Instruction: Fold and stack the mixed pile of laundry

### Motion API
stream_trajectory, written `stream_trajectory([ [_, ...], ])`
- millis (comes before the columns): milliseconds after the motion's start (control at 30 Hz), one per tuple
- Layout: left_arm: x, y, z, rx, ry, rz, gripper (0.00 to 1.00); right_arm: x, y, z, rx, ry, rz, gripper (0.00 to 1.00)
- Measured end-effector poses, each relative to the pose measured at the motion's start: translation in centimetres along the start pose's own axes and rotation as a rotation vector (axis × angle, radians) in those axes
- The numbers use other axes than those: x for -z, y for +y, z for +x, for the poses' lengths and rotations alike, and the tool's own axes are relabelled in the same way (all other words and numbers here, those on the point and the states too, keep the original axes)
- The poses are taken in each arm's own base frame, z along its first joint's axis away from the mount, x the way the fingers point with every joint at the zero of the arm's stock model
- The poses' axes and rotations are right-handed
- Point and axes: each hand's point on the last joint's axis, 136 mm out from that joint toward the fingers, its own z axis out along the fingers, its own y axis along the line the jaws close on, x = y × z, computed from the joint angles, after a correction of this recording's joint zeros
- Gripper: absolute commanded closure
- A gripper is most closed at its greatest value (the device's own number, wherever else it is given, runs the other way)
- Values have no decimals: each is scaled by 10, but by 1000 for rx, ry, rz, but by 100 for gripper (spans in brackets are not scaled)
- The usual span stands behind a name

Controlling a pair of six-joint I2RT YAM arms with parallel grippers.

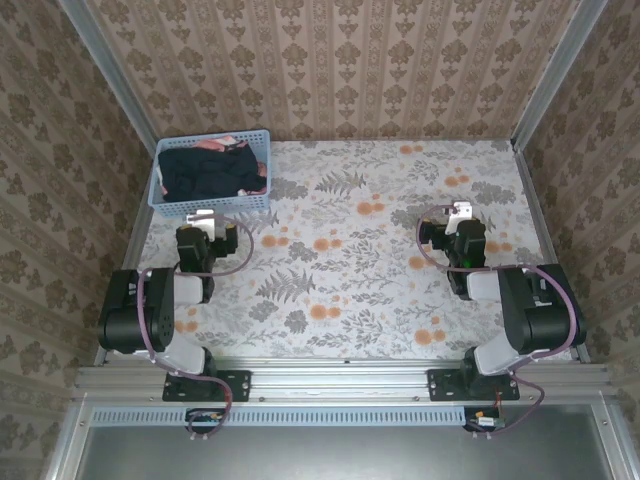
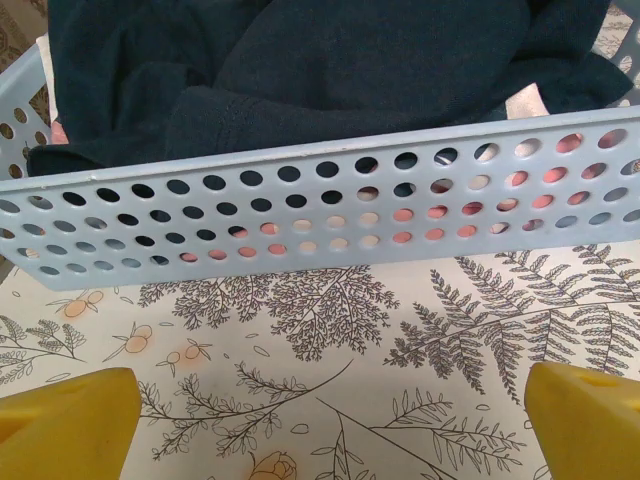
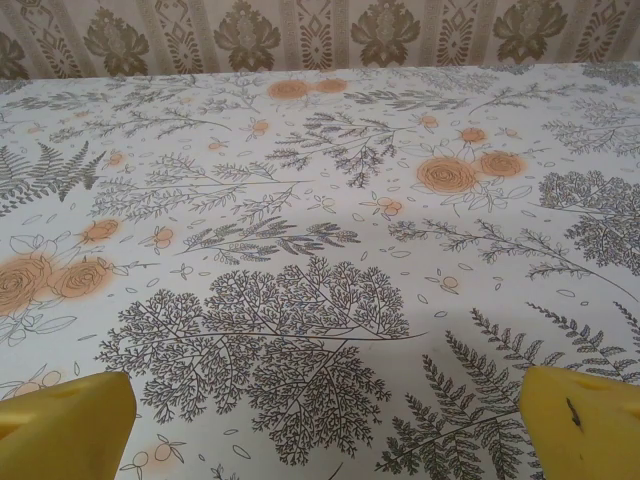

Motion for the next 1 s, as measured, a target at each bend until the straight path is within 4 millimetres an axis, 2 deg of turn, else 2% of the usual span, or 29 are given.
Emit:
stream_trajectory([
  [1000, 1, -1, 4, 9, 18, 42, 0, 0, -4, 6, -2, 29, 14, 0],
])
